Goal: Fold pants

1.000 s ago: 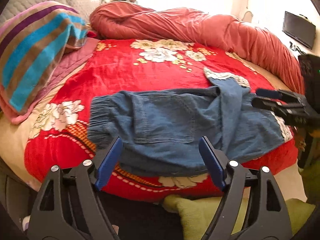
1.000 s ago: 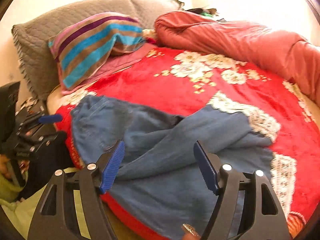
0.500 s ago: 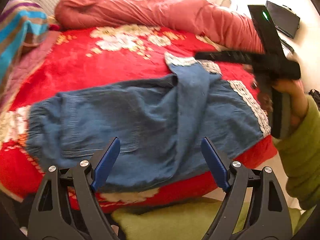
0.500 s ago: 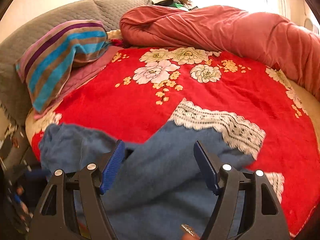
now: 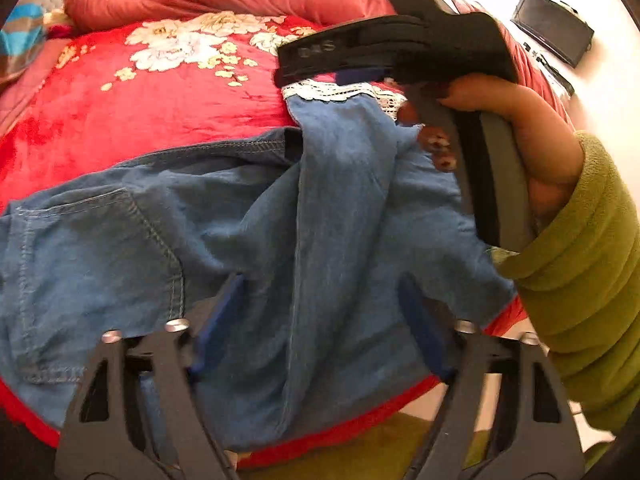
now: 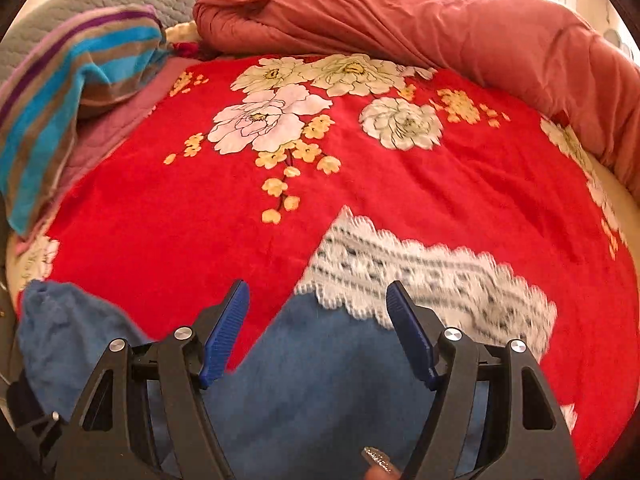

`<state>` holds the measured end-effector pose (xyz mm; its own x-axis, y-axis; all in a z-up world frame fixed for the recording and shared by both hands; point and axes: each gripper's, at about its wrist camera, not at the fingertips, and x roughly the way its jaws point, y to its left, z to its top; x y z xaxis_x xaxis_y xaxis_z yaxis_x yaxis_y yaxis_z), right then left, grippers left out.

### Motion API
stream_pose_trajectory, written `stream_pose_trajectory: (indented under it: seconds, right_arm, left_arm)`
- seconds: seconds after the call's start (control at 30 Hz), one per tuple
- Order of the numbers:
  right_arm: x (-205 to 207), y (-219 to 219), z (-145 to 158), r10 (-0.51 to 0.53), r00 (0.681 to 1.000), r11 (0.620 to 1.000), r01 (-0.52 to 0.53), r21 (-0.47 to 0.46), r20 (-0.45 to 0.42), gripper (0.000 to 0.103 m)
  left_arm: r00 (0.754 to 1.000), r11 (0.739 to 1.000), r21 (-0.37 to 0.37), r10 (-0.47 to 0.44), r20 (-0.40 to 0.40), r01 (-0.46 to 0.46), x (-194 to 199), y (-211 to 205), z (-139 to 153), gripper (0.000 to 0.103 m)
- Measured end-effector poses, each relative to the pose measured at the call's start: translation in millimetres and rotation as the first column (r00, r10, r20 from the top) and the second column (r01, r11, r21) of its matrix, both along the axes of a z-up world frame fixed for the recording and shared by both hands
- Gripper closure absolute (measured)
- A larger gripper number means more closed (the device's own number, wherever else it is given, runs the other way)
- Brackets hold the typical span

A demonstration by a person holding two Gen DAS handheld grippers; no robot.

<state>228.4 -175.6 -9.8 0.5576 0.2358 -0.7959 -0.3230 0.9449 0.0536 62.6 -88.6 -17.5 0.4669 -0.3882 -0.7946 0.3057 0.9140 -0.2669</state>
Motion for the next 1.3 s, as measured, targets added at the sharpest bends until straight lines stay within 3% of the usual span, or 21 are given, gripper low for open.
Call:
stream_pose_trajectory:
  seconds: [0.1,0.13,0.17,0.33,0.4,0.43,0.5,0.73,0.8,0.93,1.0,1.1,1.13,1.17,1.3]
  right_arm:
    - [16.1,6.4,-8.4,-0.017,1.0,0.999,0.017,-0.037,-0.011,0.033]
    - [23.0,7.9,-12.8,-0.03,0.999,0.999,0.029,-0.046,-0.022,0.033]
    - [29.1,9.0,-16.5,-0.037,0.999,0.998,0.036,-0.049,-0.03,0.033]
    - [48.9,7.8,-32.3,-0.077,0.997,0.992,0.074,-0.103,-0.025,0.035]
    - [51.7,-2.1,-33.2,-0.093,0.995,0.993,0.09,-0.072,-0.035,0.058]
    - [52.2,-6.0,-32.0,-0.097,0.995,0.994,0.095,-0.055,-0.036,0.062]
    - [48.9,-20.0,-25.9,-0.092,0.995,0.995,0.093,0.027,-0.042,0.088]
    - [5.2,-80.5,13.2,-0.15,0.989,0.97,0.143,0.194,0.02,0.092]
    - [-15.7,-105.7,25.0,-0.181,0.983,0.958,0.167,0.232,0.037,0.092]
    - [-57.1,-145.2,42.8,-0.234,0.97,0.94,0.209,0.271,0.063,0.092]
    - [-76.0,-162.7,48.2,-0.256,0.964,0.932,0.229,0.28,0.067,0.092]
    - [-106.0,-184.8,52.7,-0.272,0.961,0.926,0.246,0.287,0.055,0.092]
    - [-116.7,-190.1,53.1,-0.274,0.961,0.926,0.25,0.284,0.047,0.092]
    - [-126.2,-193.8,52.9,-0.274,0.961,0.926,0.252,0.282,0.042,0.092]
    - [-162.4,-204.2,54.4,-0.271,0.962,0.924,0.255,0.284,0.017,0.092]
  left_arm:
    - [1.0,1.0,0.001,-0.004,-0.001,0.004,1.2,-2.2,-0.1,0.073]
    - [1.0,1.0,-0.015,-0.015,-0.007,0.015,0.3,-3.0,-0.7,0.091]
    - [0.999,0.999,-0.036,-0.026,-0.02,0.025,-1.2,-3.6,-2.4,0.1]
    - [0.999,0.999,-0.015,-0.048,-0.015,0.048,-12.2,-11.3,-6.7,0.1]
    - [0.999,0.999,-0.016,-0.052,-0.01,0.051,-13.9,-11.3,-5.8,0.1]
    - [0.999,0.999,-0.019,-0.051,-0.011,0.051,-13.6,-11.2,-6.2,0.1]
    - [0.999,0.999,-0.021,-0.048,-0.013,0.048,-9.5,-9.6,-9.2,0.1]
    - [0.999,0.999,-0.03,-0.031,-0.012,0.03,-10.1,-1.8,-8.3,0.099]
    - [1.0,0.999,-0.031,-0.021,-0.008,0.021,-10.5,1.4,-7.0,0.095]
    - [1.0,1.0,-0.014,-0.004,0.015,0.005,-12.6,4.1,-2.9,0.076]
    - [1.0,1.0,0.001,0.005,0.028,-0.005,-14.0,4.2,-0.9,0.074]
    - [0.999,1.0,0.016,0.012,0.052,-0.013,-16.1,6.0,2.4,0.08]
    - [0.998,1.0,0.029,0.008,0.067,-0.01,-18.0,6.6,4.3,0.097]
    - [0.996,0.999,0.041,0.005,0.085,-0.008,-20.8,6.3,7.7,0.101]
    - [0.991,0.997,0.076,-0.003,0.136,-0.007,-28.1,7.2,18.5,0.101]
